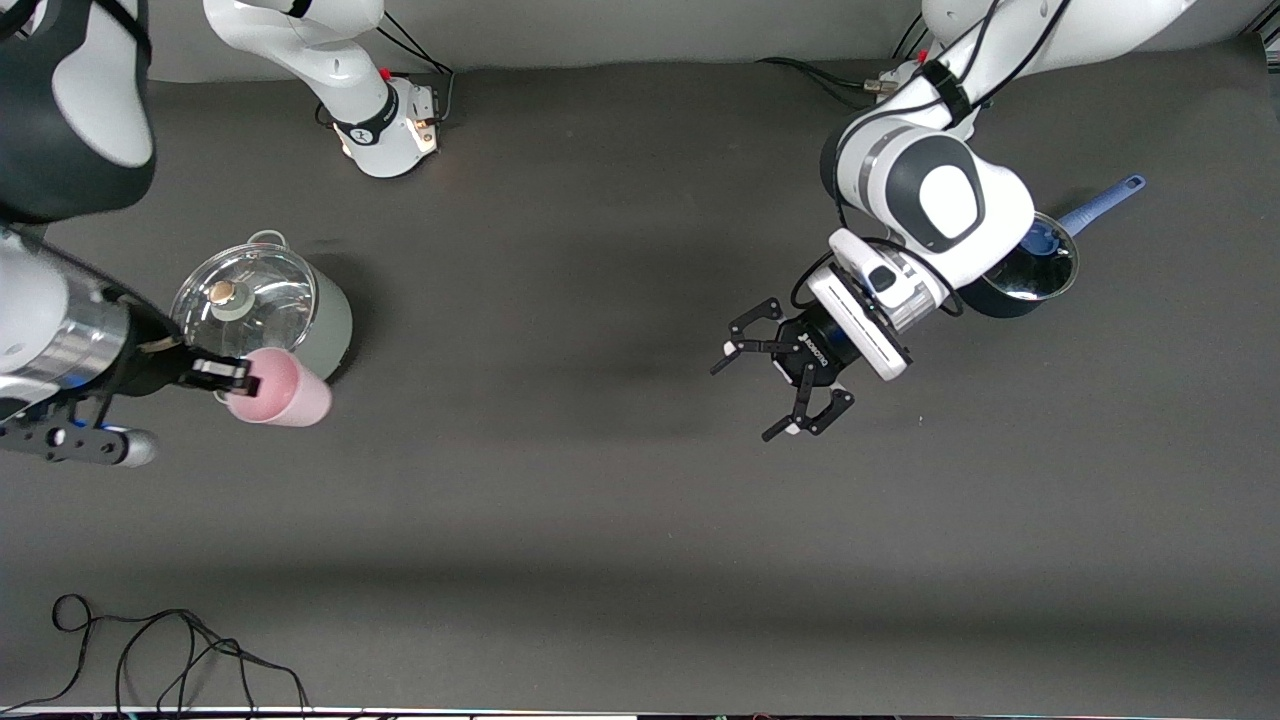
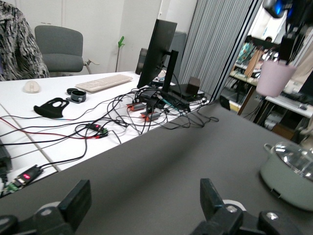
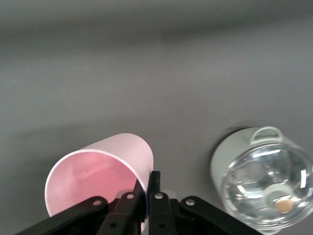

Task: Transfer pink cup from left to right arm

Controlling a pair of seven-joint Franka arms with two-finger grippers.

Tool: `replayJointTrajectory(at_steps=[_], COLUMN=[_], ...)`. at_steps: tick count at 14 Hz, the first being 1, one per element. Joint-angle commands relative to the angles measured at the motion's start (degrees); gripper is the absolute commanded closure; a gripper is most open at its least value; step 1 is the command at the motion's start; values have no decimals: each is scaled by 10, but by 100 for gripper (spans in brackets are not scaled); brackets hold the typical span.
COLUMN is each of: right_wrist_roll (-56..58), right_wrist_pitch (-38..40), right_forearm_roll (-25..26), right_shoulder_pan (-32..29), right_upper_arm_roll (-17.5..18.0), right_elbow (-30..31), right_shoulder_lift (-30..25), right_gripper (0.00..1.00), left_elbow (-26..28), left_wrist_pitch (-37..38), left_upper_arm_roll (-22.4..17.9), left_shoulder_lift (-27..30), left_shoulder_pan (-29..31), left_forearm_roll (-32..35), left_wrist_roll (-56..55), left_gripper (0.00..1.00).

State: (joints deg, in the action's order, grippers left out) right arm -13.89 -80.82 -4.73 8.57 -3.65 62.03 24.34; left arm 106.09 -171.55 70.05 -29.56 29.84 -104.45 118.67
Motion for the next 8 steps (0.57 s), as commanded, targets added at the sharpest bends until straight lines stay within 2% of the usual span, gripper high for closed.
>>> replayJointTrajectory(at_steps=[1,5,8], right_wrist_roll=[44,50,50], right_wrist_pitch=[-50,-186,-282], right_forearm_roll=[12,11,11], right_shoulder_pan=[12,12,12], right_upper_arm_roll=[-26,-29,-29], right_elbow=[73,207,288], right_shoulder_lift=[-21,-42,-44], right_gripper=[100,100,100], left_elbow=[3,7,7], left_wrist_pitch=[64,126,188], left_upper_arm_roll=[11,8,2], left_shoulder_lift=[-10,-11,-10], left_shoulder_pan=[35,57,73], left_forearm_roll=[15,49,177], left_wrist_roll=[-89,-198,-366], left_gripper=[1,1,1])
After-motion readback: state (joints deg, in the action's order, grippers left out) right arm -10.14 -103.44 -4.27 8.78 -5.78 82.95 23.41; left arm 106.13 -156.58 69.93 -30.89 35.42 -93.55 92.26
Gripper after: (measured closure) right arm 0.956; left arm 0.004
